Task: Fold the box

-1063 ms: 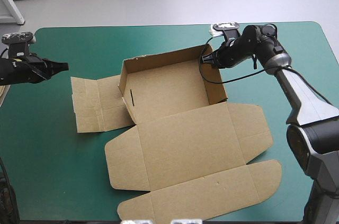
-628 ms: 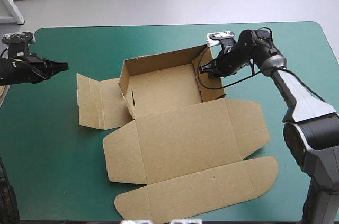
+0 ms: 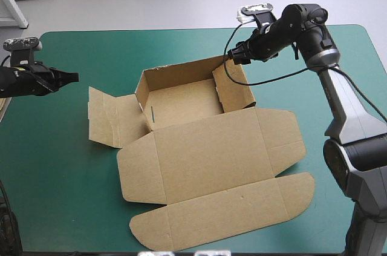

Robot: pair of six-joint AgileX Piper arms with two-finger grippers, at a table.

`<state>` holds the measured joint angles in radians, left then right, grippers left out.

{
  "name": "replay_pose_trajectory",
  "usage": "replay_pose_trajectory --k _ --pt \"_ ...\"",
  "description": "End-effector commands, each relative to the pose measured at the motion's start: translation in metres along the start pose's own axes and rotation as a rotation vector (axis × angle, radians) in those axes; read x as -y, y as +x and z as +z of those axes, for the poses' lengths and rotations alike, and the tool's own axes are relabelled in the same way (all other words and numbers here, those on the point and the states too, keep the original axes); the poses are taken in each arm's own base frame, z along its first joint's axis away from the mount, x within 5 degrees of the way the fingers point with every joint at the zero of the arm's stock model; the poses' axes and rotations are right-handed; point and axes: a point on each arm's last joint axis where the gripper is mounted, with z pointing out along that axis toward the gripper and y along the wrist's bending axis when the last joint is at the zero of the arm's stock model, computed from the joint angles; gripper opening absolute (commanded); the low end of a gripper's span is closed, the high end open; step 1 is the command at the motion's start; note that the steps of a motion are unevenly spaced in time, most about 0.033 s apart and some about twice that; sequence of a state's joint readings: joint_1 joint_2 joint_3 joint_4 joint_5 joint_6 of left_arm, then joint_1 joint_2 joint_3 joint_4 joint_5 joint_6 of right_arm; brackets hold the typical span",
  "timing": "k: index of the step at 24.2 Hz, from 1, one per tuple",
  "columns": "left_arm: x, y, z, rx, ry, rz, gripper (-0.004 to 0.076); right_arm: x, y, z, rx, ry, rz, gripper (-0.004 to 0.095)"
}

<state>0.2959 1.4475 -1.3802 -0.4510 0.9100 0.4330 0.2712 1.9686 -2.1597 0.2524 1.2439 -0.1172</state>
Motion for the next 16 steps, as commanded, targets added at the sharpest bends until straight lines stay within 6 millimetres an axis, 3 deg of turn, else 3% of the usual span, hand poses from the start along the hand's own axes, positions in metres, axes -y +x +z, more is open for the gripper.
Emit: replay_pose_trajectory --k 1,7,16 --pt "0.008 -0.014 -0.02 0.113 0.015 -0.01 -0.0003 0.001 -0.005 -0.017 0.046 0.028 0.003 0.0567" --pt "0.009 -0.013 -0.02 0.103 0.026 -0.011 -0.0003 0.006 -0.003 0.01 -0.01 0.025 0.041 0.0567" --pt "0.007 -0.013 -0.016 0.092 0.028 -0.015 -0.0003 0.01 0.011 0.032 -0.095 0.022 0.066 0.0567"
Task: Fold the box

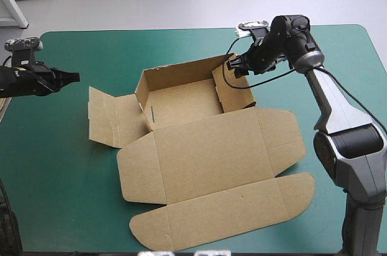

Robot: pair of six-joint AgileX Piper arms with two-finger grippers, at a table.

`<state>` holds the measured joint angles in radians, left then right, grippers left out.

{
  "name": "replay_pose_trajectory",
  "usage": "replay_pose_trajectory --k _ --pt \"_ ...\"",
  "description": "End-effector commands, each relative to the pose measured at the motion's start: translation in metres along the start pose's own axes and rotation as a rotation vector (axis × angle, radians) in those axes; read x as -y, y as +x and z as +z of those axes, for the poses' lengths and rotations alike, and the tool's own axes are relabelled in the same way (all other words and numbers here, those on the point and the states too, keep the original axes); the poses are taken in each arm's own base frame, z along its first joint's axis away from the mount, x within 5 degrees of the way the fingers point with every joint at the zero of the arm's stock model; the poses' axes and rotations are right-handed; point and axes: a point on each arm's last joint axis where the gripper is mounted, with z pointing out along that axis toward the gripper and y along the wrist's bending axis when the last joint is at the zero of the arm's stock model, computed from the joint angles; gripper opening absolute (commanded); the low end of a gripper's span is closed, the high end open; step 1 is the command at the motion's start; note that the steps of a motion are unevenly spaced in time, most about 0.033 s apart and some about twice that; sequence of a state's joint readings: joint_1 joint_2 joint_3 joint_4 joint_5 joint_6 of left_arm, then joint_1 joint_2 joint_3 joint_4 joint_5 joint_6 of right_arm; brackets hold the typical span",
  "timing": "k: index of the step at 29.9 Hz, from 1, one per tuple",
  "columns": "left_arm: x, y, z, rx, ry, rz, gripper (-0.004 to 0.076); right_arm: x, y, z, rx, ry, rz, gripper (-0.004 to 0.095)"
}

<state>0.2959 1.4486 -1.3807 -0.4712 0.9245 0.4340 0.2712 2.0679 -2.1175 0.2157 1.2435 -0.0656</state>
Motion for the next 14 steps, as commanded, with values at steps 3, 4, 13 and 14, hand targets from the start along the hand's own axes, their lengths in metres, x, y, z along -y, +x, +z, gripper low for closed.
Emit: replay_pose_trajectory --k 3,4,13,14 --pt "0.004 -0.013 -0.011 0.086 0.01 -0.007 -0.0003 -0.004 0.008 -0.015 0.001 -0.013 0.005 0.0555" --pt "0.004 -0.012 -0.01 0.082 0.01 -0.009 -0.0003 -0.003 0.009 -0.012 -0.011 -0.015 0.008 0.0553" --pt "0.003 -0.013 -0.009 0.083 0.009 -0.01 -0.0003 -0.014 0.013 0.003 -0.05 -0.035 -0.009 0.0553" --pt "0.003 -0.013 -0.009 0.083 0.009 -0.01 -0.0003 -0.014 0.013 0.008 -0.062 -0.032 -0.013 0.0553"
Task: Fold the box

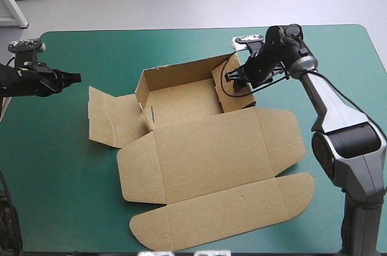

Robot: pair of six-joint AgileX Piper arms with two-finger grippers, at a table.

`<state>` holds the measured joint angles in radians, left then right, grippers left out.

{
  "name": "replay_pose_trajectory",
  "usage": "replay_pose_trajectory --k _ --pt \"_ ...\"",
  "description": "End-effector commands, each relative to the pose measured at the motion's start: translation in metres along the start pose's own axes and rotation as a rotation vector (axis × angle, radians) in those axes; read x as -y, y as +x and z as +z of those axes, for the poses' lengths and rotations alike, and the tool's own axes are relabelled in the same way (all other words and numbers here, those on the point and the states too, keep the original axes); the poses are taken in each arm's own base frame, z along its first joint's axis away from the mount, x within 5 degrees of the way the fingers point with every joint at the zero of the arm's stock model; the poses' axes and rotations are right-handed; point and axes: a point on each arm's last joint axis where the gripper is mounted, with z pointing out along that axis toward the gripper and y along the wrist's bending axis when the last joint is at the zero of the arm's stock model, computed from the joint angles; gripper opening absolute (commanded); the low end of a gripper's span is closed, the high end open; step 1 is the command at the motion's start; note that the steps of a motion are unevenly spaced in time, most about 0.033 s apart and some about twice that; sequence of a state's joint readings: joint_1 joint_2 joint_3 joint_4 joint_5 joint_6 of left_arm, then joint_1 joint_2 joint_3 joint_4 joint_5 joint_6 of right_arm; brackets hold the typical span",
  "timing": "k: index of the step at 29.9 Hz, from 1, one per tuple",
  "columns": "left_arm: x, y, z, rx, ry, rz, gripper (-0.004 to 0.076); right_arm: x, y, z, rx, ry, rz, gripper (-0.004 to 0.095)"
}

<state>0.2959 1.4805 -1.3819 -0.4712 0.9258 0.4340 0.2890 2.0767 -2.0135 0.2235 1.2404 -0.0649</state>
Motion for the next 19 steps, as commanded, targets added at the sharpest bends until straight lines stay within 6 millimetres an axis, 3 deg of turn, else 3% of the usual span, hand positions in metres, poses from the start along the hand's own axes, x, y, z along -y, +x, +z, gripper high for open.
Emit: replay_pose_trajectory --k 1,5,7,9,13,19 --pt "0.008 -0.013 -0.021 0.112 0.005 0.002 -0.0003 -0.013 -0.002 -0.018 0.041 -0.016 -0.028 0.0553" --pt "0.008 -0.012 -0.02 0.105 0.012 0.0 -0.0003 -0.015 -0.002 -0.007 0.019 -0.023 -0.022 0.0546" --pt "0.008 -0.012 -0.02 0.105 0.012 0.0 -0.0003 -0.015 -0.002 -0.007 0.024 -0.022 -0.022 0.0491" --pt "0.008 -0.012 -0.02 0.105 0.012 0.0 -0.0003 -0.015 -0.003 -0.007 0.028 -0.015 -0.024 0.0366" --pt "0.008 -0.012 -0.02 0.105 0.012 0.0 -0.0003 -0.012 -0.002 -0.007 0.02 0.013 -0.034 -0.0013" --pt "0.008 -0.012 -0.02 0.101 0.014 0.0 -0.0003 -0.013 -0.003 -0.021 0.052 0.033 -0.046 -0.0009"
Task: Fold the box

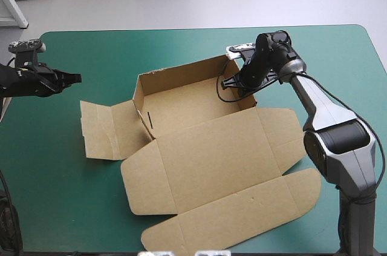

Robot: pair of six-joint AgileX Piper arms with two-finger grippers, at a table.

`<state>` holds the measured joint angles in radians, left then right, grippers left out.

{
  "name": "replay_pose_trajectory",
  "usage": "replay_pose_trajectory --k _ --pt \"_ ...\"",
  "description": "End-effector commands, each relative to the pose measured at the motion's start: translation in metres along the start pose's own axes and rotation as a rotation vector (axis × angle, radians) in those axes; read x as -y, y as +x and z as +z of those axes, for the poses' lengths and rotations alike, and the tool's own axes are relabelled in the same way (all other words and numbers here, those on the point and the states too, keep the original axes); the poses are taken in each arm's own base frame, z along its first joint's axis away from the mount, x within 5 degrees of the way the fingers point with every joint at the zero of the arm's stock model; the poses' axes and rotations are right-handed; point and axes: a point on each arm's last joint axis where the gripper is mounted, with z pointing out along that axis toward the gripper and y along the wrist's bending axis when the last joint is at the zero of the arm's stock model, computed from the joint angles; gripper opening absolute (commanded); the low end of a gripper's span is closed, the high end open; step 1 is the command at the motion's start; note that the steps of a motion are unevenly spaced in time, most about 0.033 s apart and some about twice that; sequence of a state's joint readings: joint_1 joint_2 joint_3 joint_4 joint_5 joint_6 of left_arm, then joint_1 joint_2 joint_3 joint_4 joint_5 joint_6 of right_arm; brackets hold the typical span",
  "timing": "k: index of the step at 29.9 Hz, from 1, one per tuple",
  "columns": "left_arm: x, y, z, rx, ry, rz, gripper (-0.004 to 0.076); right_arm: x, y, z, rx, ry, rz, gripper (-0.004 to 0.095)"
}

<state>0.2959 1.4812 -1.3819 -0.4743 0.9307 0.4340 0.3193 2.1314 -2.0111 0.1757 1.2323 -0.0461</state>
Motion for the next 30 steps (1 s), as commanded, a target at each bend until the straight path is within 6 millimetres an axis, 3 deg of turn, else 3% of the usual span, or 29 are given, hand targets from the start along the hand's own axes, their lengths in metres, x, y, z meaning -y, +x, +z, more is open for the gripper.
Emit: replay_pose_trajectory --k 1,5,10,13,18,22,26,30 --pt "0.008 -0.012 -0.021 0.102 0.009 0.004 -0.0003 -0.008 -0.002 -0.057 0.126 0.005 -0.035 -0.0009" --pt "0.008 -0.012 -0.021 0.102 0.009 0.004 -0.0003 0.003 -0.003 -0.087 0.203 0.021 -0.016 -0.0019" --pt "0.007 -0.013 -0.019 0.107 0.001 0.004 -0.0003 0.037 0.004 -0.129 0.3 -0.031 0.078 -0.0019" --pt "0.004 -0.012 -0.009 0.08 0.012 -0.01 -0.0003 0.052 0.011 -0.158 0.381 -0.121 0.11 -0.0019" --pt "-0.003 -0.01 0.011 0.034 0.03 -0.039 -0.0003 0.071 0.026 -0.196 0.47 -0.097 0.141 -0.0019" --pt "-0.003 -0.008 0.029 -0.008 0.117 -0.066 -0.0003 0.067 0.036 -0.225 0.562 -0.192 0.128 -0.0019" --pt "0.006 -0.01 0.041 0.003 0.284 -0.109 -0.0003 0.056 0.042 -0.242 0.608 -0.239 0.104 -0.0019" --pt "0.018 -0.017 0.038 0.065 0.446 -0.127 -0.0003 0.047 0.047 -0.255 0.642 -0.278 0.09 -0.0019"
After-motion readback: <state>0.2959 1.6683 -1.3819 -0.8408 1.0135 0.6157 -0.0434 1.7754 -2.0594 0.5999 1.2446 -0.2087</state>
